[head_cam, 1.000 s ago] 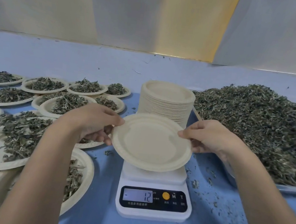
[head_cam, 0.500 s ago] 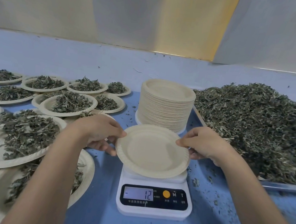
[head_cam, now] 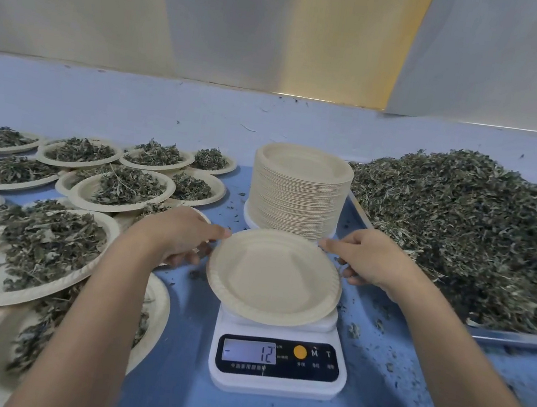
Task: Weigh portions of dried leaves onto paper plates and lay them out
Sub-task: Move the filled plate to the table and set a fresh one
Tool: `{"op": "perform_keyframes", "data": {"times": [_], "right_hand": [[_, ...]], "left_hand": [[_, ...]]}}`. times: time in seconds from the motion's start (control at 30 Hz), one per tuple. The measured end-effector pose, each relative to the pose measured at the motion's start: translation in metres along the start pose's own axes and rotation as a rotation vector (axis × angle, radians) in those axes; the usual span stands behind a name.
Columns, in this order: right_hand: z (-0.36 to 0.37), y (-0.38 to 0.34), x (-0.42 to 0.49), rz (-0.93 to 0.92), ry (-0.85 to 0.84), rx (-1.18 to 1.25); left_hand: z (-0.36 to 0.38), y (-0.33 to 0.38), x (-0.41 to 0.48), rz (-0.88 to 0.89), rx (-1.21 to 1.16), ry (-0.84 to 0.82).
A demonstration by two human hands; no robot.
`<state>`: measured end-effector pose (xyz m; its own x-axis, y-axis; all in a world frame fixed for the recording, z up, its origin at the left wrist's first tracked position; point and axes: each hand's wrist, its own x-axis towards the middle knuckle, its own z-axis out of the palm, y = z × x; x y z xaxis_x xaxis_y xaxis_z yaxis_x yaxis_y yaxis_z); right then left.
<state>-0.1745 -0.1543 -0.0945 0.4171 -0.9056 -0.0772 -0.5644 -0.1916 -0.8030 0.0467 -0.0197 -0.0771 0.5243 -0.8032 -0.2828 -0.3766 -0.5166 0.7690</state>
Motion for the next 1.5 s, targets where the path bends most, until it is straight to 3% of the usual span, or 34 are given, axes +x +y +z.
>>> {"op": "perform_keyframes", "data": {"times": [0.2,0.27,0.4,0.47,0.6,0.73,0.9,1.13,1.3,1.37,1.43,1.5], "right_hand": [[-0.008,0.008,0.007,-0.089,0.231,0.090],[-0.014,0.013,0.008,-0.134,0.354,-0.009],[-0.034,0.036,0.016,-0.147,0.539,-0.347],[-0.045,0.051,0.021,-0.055,0.543,-0.536],[-0.060,0.074,0.027,0.340,0.409,-0.770],[-0.069,0.088,0.030,0.600,0.319,-0.757],[-0.073,0.091,0.038,0.703,0.270,-0.670],[-0.064,0.086,0.046,0.526,0.249,-0.568],[-0.060,0.077,0.059,-0.003,0.266,-0.245],[-0.062,0.076,0.063,-0.150,0.345,-0.159],[-0.065,0.080,0.067,-0.191,0.430,-0.183],[-0.065,0.087,0.071,-0.129,0.483,-0.379]], "left_hand": [[0.023,0.022,-0.005,0.361,-0.009,0.283],[0.036,0.035,-0.009,0.462,-0.085,0.267],[0.071,0.063,-0.017,0.577,-0.244,0.083],[0.090,0.079,-0.022,0.645,-0.264,0.020],[0.124,0.105,-0.030,0.747,-0.258,-0.072],[0.148,0.122,-0.034,0.774,-0.248,-0.109],[0.160,0.129,-0.036,0.770,-0.272,-0.135],[0.155,0.127,-0.031,0.758,-0.295,-0.092],[0.144,0.127,-0.027,0.757,-0.367,-0.043],[0.137,0.127,-0.026,0.752,-0.396,-0.019],[0.130,0.126,-0.024,0.743,-0.418,0.005],[0.126,0.125,-0.022,0.734,-0.440,0.021]]}}
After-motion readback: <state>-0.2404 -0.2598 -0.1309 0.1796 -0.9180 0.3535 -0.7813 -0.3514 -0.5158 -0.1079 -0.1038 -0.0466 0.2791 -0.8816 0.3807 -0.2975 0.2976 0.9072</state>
